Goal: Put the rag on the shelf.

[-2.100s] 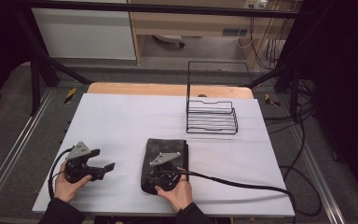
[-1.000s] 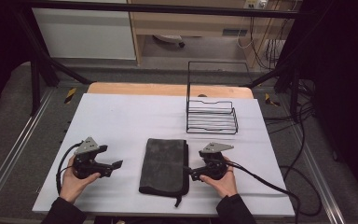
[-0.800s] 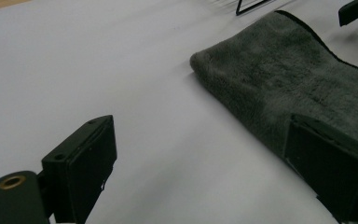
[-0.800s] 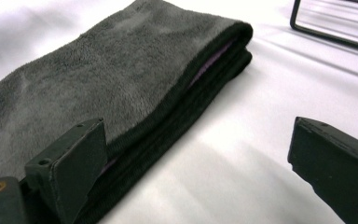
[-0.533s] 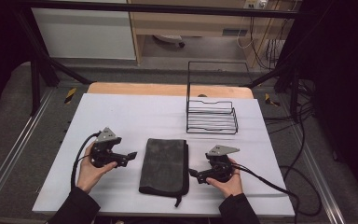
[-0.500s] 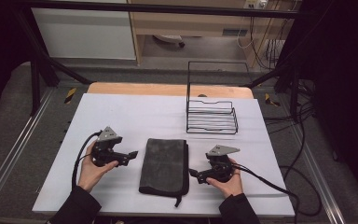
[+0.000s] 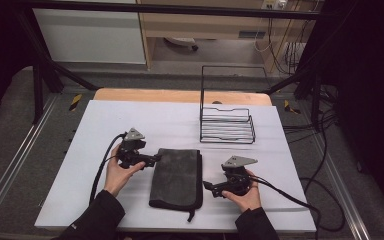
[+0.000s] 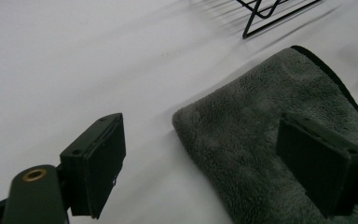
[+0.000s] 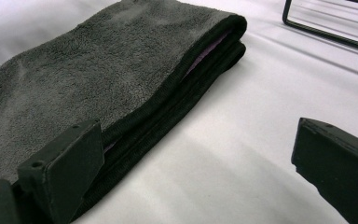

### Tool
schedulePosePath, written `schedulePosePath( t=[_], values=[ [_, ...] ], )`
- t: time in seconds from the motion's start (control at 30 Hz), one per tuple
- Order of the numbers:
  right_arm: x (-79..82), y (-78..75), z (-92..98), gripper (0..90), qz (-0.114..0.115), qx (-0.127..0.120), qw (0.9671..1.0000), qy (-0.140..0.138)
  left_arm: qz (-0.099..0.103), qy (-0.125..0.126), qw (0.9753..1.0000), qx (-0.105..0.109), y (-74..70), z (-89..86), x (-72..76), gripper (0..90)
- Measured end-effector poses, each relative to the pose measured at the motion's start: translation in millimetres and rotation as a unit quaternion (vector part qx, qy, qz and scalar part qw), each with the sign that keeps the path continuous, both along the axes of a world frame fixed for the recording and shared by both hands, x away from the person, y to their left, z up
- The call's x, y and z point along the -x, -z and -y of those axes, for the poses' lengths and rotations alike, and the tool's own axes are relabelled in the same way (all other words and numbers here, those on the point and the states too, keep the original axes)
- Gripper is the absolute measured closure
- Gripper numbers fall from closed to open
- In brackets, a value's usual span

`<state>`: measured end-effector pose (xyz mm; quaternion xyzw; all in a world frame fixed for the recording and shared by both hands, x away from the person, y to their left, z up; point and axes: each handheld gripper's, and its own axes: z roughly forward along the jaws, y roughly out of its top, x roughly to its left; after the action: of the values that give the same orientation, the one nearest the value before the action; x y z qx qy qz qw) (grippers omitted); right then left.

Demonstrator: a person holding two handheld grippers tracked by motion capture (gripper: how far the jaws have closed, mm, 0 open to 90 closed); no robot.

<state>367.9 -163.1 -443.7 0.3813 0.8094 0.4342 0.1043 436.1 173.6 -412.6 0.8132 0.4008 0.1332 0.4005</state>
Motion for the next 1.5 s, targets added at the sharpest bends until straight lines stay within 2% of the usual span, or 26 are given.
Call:
schedulePosePath(
  t=[0.07, 0.13, 0.23, 0.37, 0.43, 0.53, 0.73, 0.93, 1.17, 1.33, 1.5],
  values=[
    [-0.2, 0.3, 0.0, 3.0, 0.001, 0.001, 1.0000, 0.001, -0.009, -0.005, 0.9999, -0.004, 3.6, 5.1, -4.7, 19.8],
    [-0.2, 0.3, 0.1, 3.0, 0.000, 0.002, 1.0000, 0.001, -0.023, -0.013, 0.9996, 0.006, 7.7, 7.8, -9.3, 23.1],
    [0.2, 0.1, -0.1, 3.1, -0.001, 0.000, 1.0000, 0.000, -0.039, -0.024, 0.9990, 0.005, 13.4, 10.5, -14.5, 29.6],
    [-0.3, 0.6, -0.1, 3.1, -0.001, 0.002, 1.0000, 0.000, -0.052, -0.026, 0.9983, 0.001, 20.0, 14.1, -18.4, 39.4],
    [-0.3, 1.0, -0.3, 3.1, -0.001, 0.001, 1.0000, 0.000, -0.062, -0.028, 0.9977, -0.008, 24.3, 15.7, -20.5, 45.1],
    [-0.5, 1.3, -0.4, 3.1, -0.001, 0.002, 1.0000, 0.000, -0.081, -0.025, 0.9964, 0.000, 28.1, 15.4, -22.4, 51.4],
    [-1.0, 1.1, -0.4, 3.1, -0.003, 0.001, 1.0000, 0.004, -0.082, -0.025, 0.9963, 0.001, 30.0, 18.4, -20.1, 60.5],
    [-3.2, -0.5, 0.0, 3.4, -0.004, -0.008, 0.9999, 0.012, -0.097, -0.023, 0.9949, 0.014, 31.5, 17.2, -21.2, 66.5],
    [-15.1, -5.1, -0.1, 3.8, -0.006, -0.032, 0.9988, 0.037, -0.097, -0.026, 0.9947, 0.021, 33.1, 17.5, -20.3, 71.6],
    [-26.5, -9.0, -13.3, 1.5, -0.001, -0.018, 0.9991, 0.038, -0.090, -0.028, 0.9952, 0.027, 35.0, 16.8, -18.3, 72.9],
    [-43.3, -11.3, -29.8, 3.7, 0.001, -0.020, 0.9984, 0.054, -0.091, -0.026, 0.9952, 0.027, 35.0, 16.4, -18.8, 73.2]
  ],
)
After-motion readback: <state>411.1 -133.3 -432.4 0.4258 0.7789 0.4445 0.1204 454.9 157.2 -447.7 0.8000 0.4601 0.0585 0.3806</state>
